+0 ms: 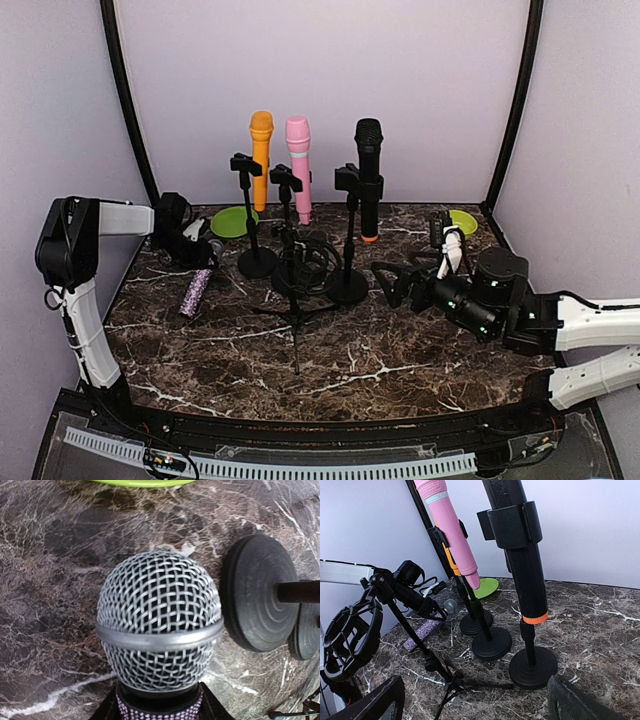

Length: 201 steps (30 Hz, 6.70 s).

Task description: Remove the microphone from the stand

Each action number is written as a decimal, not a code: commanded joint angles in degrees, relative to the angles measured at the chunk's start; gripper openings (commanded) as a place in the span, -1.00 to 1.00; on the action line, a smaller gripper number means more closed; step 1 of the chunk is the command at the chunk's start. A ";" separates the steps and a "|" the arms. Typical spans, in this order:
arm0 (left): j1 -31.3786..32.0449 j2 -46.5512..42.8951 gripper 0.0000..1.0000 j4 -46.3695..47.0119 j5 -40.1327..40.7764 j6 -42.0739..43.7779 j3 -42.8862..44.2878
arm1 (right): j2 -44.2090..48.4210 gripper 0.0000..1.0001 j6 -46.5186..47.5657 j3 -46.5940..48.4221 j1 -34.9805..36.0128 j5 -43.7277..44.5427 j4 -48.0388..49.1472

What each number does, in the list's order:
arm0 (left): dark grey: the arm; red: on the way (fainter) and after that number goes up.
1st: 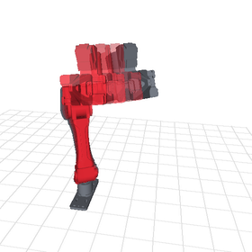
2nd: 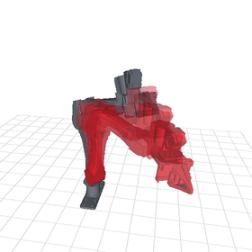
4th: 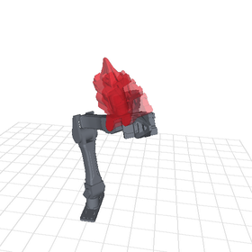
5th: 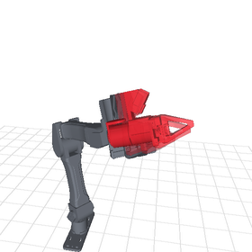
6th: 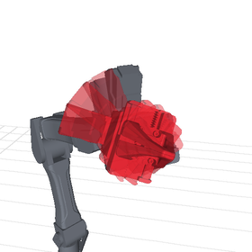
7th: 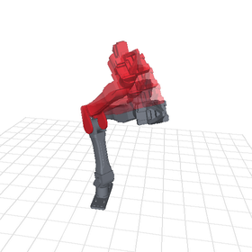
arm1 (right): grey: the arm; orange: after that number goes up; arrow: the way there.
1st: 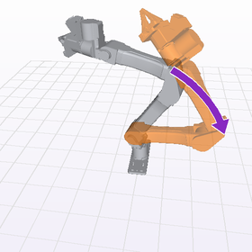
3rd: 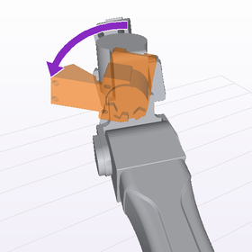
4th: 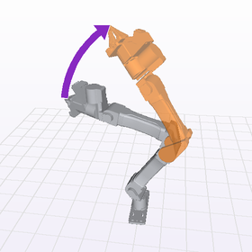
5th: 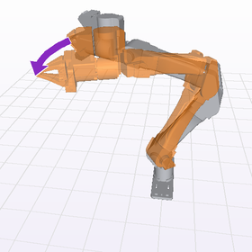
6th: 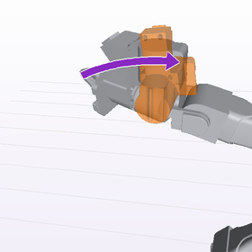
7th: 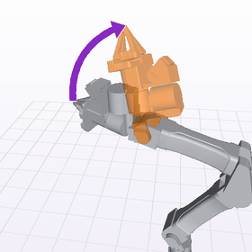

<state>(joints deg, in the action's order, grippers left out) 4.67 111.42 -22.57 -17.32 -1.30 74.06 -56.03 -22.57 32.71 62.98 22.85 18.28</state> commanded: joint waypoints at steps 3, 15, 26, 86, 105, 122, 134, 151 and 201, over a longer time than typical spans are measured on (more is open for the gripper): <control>-0.46 1.10 0.08 -0.65 3.07 1.91 0.54 | 0.14 1.00 -0.52 -0.80 1.30 1.84 3.01; -0.47 -6.31 0.75 -6.24 -3.29 3.34 0.54 | 1.71 1.00 -1.92 -4.60 1.79 -0.86 5.13; -0.53 -18.01 0.98 -12.54 -9.71 11.06 0.21 | -8.66 0.88 -14.77 -6.69 -0.22 -15.91 14.18; 30.23 -20.47 0.03 -6.15 -40.09 31.11 1.66 | -51.44 -0.06 -56.22 13.72 -8.73 -43.20 43.76; 30.25 -24.24 -0.44 0.89 -32.37 17.54 -3.64 | -52.76 -0.71 -54.37 15.72 -9.26 -47.53 42.56; 30.23 -26.40 -0.87 1.11 -30.87 17.30 -6.42 | -48.09 -0.88 -29.46 20.67 -4.97 -37.53 18.13; 30.23 -26.95 -0.87 -1.09 -30.77 19.54 -6.49 | -42.77 0.38 -24.87 15.18 -3.03 -32.98 20.68; 31.98 -28.02 -0.86 -3.04 -30.04 22.24 -6.39 | -53.89 -0.10 -51.84 14.57 -8.48 -53.44 47.24; 32.09 -33.91 0.52 -13.97 -26.56 26.82 -9.05 | -41.84 0.35 -31.74 9.91 -3.06 -43.13 29.16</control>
<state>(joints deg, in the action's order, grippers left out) 36.62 79.68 -33.26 -44.47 24.77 66.04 -96.20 -45.43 42.59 60.75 -12.40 40.60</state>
